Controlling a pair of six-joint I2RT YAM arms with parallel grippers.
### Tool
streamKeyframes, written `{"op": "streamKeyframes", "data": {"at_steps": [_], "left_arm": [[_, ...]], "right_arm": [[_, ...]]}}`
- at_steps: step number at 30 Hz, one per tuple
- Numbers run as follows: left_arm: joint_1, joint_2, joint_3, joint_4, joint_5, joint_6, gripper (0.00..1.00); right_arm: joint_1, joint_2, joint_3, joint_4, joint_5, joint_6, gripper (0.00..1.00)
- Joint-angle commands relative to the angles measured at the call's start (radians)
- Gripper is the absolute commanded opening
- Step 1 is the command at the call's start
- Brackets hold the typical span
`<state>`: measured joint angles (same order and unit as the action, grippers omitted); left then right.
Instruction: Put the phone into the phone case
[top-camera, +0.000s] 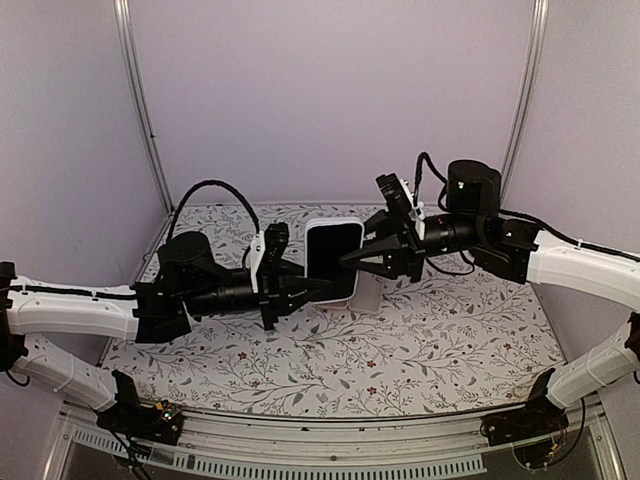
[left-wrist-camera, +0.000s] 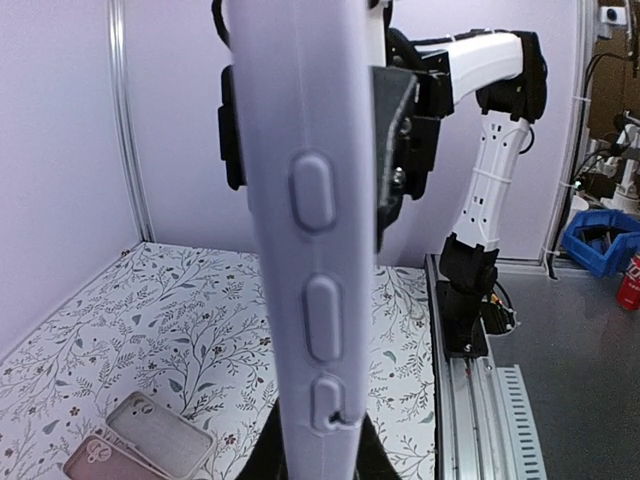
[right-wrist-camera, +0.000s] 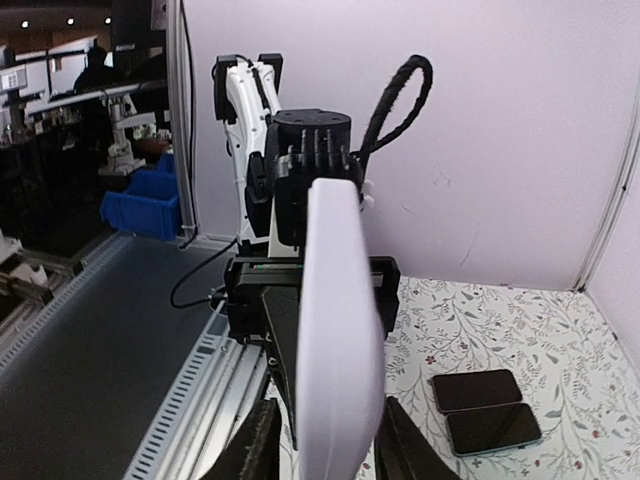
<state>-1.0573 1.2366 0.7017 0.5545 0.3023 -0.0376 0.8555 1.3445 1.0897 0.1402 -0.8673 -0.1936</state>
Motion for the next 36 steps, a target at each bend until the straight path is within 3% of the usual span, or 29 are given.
{"op": "streamKeyframes", "data": {"at_steps": [1, 2, 11, 15, 19, 23, 26, 28, 30, 31, 33, 36], "left_arm": [[-0.004, -0.009, 0.007, 0.062, 0.007, 0.008, 0.0], [-0.004, -0.012, 0.008, 0.058, 0.001, 0.008, 0.0], [-0.003, -0.032, -0.007, 0.048, -0.048, 0.015, 0.0], [-0.004, -0.03, -0.004, 0.039, -0.051, 0.01, 0.33], [-0.003, -0.065, 0.003, 0.014, -0.069, 0.027, 0.4], [-0.003, -0.09, 0.029, 0.005, -0.069, 0.035, 0.57], [-0.003, -0.062, 0.06, -0.002, -0.066, 0.037, 0.58], [-0.003, -0.031, 0.087, -0.013, -0.07, 0.038, 0.55], [-0.003, -0.003, 0.116, -0.03, -0.071, 0.038, 0.47], [-0.003, 0.009, 0.127, -0.033, -0.069, 0.038, 0.37], [-0.003, 0.024, 0.143, -0.03, -0.063, 0.038, 0.02], [-0.004, 0.03, 0.149, -0.027, -0.06, 0.035, 0.0]], "right_arm": [[0.004, 0.014, 0.028, 0.018, -0.029, 0.072, 0.04], [0.001, 0.017, 0.038, -0.002, -0.015, 0.083, 0.0], [-0.088, 0.012, 0.026, -0.028, -0.023, 0.163, 0.0], [-0.088, 0.004, 0.025, -0.04, -0.068, 0.129, 0.0], [-0.088, -0.011, 0.012, -0.062, -0.101, 0.059, 0.0], [-0.089, -0.011, 0.002, -0.091, -0.082, 0.009, 0.0], [-0.086, 0.003, 0.005, -0.08, -0.12, 0.009, 0.0], [-0.084, 0.005, 0.005, -0.075, -0.123, 0.009, 0.0], [-0.082, 0.004, 0.004, -0.073, -0.132, 0.004, 0.0], [-0.082, 0.001, 0.003, -0.073, -0.137, 0.002, 0.0], [-0.081, 0.001, -0.001, -0.074, -0.138, -0.001, 0.0], [-0.081, -0.002, -0.004, -0.085, -0.122, -0.002, 0.0]]}}
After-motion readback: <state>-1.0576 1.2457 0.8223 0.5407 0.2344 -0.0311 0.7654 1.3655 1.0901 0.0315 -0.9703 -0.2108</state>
